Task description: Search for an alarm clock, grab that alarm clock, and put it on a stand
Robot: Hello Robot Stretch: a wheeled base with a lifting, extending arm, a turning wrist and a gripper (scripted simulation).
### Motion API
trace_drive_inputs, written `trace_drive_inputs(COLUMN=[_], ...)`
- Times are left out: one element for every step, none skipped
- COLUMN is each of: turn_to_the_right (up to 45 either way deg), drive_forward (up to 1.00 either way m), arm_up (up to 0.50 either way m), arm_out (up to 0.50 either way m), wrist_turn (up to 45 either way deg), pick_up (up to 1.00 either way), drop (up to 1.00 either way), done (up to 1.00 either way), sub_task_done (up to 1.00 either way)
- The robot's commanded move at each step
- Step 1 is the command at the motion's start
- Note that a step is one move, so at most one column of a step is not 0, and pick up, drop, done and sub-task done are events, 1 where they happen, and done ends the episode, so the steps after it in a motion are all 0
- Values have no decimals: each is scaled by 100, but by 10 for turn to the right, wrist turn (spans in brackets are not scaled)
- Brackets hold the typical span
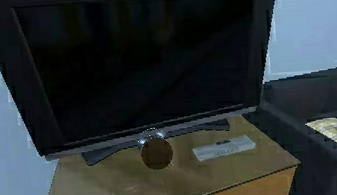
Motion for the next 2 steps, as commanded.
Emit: trace_drive_inputs(turn_to_the_right=[0, 0], drive_forward=[5, 0], arm_up=[0, 0], arm_out=[0, 0], wrist_turn=[0, 0], pick_up=[0, 0], drop=[0, 0], done=[0, 100], sub_task_done=[0, 0])
